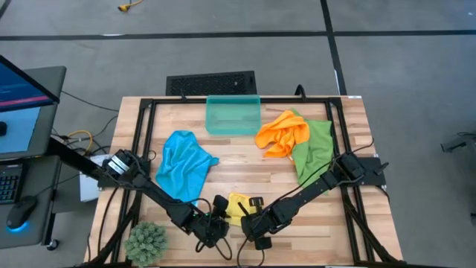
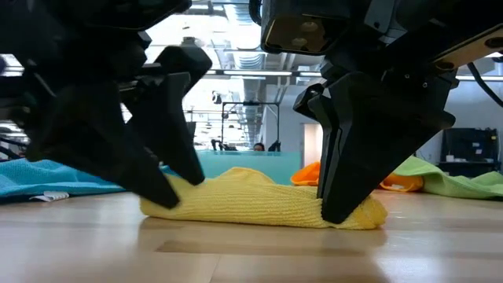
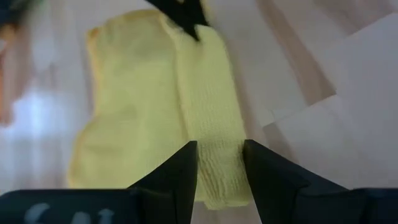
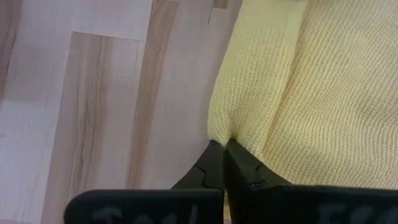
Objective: Roll microfiber towels into tight, uniform cylinder then place into a basket
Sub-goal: Roll the yellow microfiber towel
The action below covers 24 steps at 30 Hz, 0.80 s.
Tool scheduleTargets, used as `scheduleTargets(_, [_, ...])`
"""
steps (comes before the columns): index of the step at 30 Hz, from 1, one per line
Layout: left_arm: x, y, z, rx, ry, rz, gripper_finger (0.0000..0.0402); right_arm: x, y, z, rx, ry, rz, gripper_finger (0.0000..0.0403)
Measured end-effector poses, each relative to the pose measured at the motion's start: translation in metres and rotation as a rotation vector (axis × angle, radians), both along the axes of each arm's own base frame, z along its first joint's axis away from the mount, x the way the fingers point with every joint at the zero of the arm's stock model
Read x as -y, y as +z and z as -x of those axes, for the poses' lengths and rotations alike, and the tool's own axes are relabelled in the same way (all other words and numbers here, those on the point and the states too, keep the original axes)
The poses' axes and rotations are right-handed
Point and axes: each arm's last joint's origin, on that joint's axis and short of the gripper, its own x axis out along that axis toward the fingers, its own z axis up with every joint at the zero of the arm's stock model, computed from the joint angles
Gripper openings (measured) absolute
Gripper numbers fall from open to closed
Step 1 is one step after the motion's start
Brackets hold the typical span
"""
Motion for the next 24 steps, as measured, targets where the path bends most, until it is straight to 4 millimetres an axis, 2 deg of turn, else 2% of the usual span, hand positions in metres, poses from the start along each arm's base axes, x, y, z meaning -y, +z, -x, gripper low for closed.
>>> scheduleTargets(8, [-0.001, -0.002, 0.001, -0.021, -0.009, 0.017, 0.0125, 0.000, 0.000, 0.000, 0.000, 0.000, 0.000, 0.0017])
scheduleTargets(13, [-0.009, -0.004, -0.002, -0.053, 0.027, 0.025, 0.0125, 0.000, 0.000, 0.000, 0.000, 0.000, 0.000, 0.0015])
scheduleTargets(20, [-0.012, -0.024, -0.008, -0.071, 0.070, 0.009, 0.0125, -0.001, 0.001, 0.000, 0.001, 0.001, -0.001, 0.0019])
scheduleTargets(24, [-0.014, -0.025, -0.007, -0.068, 0.147, 0.031, 0.0120, -0.001, 0.001, 0.000, 0.001, 0.009, 0.001, 0.0015])
